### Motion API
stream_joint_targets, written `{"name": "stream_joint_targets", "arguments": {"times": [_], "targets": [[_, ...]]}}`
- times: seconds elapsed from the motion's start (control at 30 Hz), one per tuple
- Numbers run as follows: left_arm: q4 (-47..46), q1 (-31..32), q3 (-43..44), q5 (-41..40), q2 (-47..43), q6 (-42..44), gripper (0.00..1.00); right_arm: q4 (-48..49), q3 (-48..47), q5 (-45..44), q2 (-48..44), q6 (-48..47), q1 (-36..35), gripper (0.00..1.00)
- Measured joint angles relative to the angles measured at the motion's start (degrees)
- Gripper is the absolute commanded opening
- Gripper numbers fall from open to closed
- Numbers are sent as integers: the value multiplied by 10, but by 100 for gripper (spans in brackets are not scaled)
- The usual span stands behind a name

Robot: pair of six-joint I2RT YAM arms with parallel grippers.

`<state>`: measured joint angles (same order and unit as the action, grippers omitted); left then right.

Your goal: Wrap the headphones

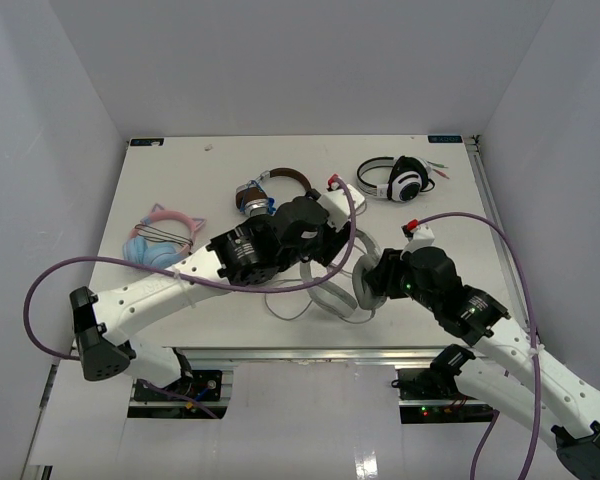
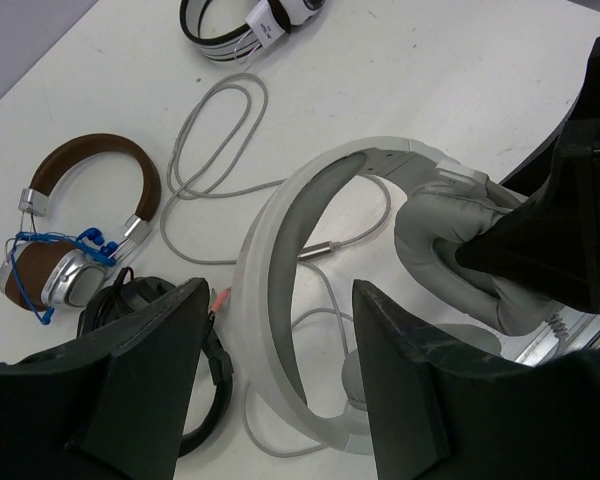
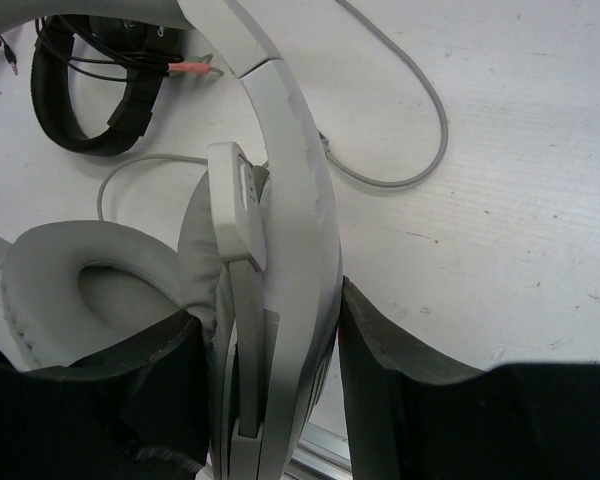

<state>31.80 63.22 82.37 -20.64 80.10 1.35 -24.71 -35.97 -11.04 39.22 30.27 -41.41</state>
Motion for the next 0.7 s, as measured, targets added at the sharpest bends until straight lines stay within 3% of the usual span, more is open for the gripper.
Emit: {"name": "stream_joint_targets", "arguments": {"times": [0.37, 0.6, 0.7], "targets": [[17, 0, 8, -10, 67, 21, 62, 13, 20, 7, -17, 13, -10, 8], [24, 2, -4, -42, 69, 23, 63, 16, 20, 7, -18, 13, -11, 8], [27, 3, -11, -54, 69, 24, 67, 18, 21, 7, -18, 13, -11, 8]]}}
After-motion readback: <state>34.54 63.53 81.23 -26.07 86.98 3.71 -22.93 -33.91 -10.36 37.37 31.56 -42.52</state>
